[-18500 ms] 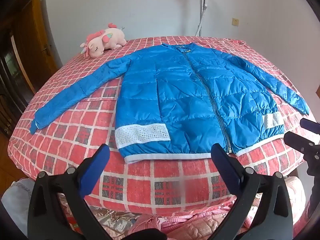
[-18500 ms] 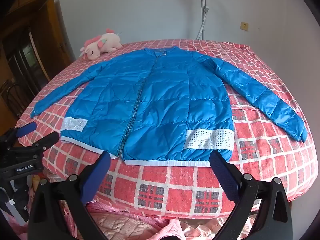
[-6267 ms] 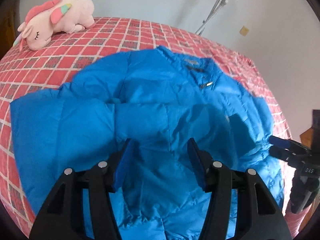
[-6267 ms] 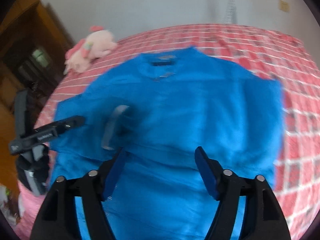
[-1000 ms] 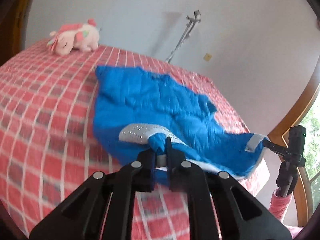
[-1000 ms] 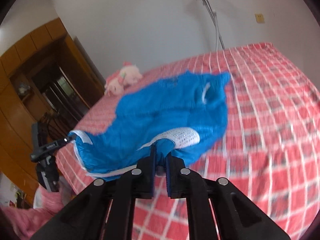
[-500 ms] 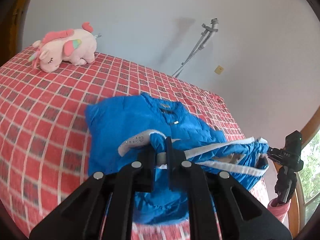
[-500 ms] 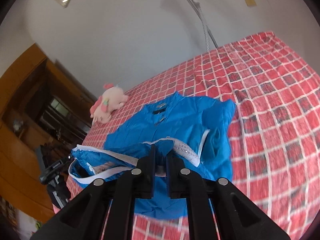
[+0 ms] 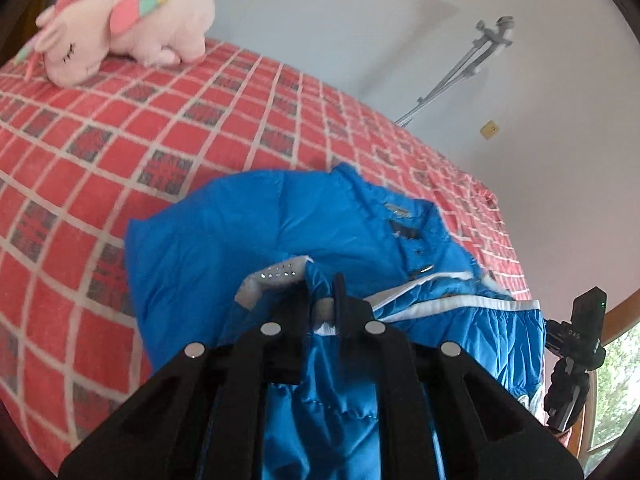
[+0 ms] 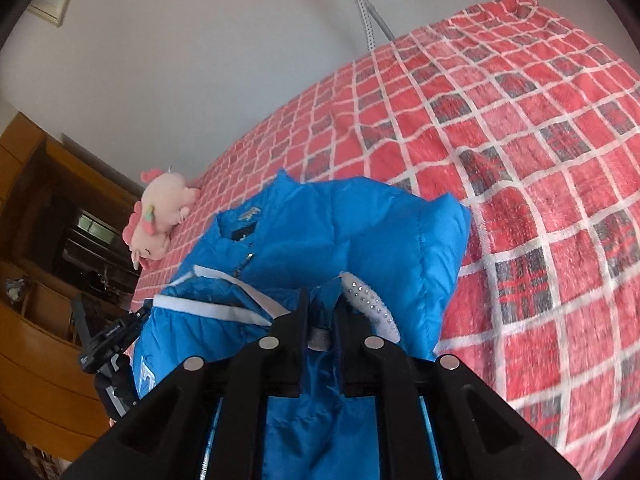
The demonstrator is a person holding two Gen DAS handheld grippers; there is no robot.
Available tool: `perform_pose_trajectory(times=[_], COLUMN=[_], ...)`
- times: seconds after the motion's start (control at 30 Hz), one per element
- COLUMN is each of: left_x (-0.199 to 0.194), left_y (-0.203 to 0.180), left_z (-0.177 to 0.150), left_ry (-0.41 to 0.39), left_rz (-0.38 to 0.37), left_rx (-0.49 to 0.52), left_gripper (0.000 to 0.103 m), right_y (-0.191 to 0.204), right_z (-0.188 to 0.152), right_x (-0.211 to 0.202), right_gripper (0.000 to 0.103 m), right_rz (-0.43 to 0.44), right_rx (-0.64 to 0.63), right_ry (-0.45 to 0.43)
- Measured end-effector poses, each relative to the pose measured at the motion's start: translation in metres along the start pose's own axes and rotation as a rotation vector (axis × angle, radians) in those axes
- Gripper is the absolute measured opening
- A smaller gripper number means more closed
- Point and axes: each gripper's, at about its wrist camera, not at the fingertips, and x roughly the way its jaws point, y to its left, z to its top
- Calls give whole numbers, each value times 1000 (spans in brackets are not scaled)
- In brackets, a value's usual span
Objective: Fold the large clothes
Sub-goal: 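Lift the hem with both tools and fold it toward the collar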
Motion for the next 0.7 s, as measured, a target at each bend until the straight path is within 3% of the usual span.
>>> perform_pose_trajectory(times=[0.1, 0.17, 0.2, 0.23, 0.33, 0.4, 0.47, 0.57, 0.67, 0.7], left_x=[-9, -23, -29, -41, -71, -80, -76, -52, -33, -28], left_y=[4, 5, 4, 3, -3, -10, -14, -19, -17, -17], left_z=[2, 2, 2, 2, 0, -1, -4, -12, -19, -21], left_ry=[6, 13, 9, -12, -96, -97, -59, 54, 116, 128], left_rz=[-37, -73, -78, -59, 39, 148, 186, 183, 196, 198], left_rx=[-16, -28, -28, -17, 43, 98, 145, 217, 243, 251], left_gripper=[15, 21, 30, 34, 42, 47, 51, 54, 59, 59], right_y=[-1, 4, 11, 19, 34, 35, 33, 30, 35, 37], right_z=[1, 0, -1, -3, -8, -10, -11, -15, -23, -24], right_x=[-5, -13, -22, -31, -44, -41, -31, -15, -3, -2], right_gripper=[23, 51, 67, 70, 70, 70, 70, 70, 70, 63], right_rz=[29, 24, 0, -31, -76, -87, -128, -169, -217, -227], right_rx=[1, -25, -51, -82, -148, -154, -159, -181, -267, -281], right_ry=[3, -15, -43, -74, -99, -63, -30, 22, 57, 52])
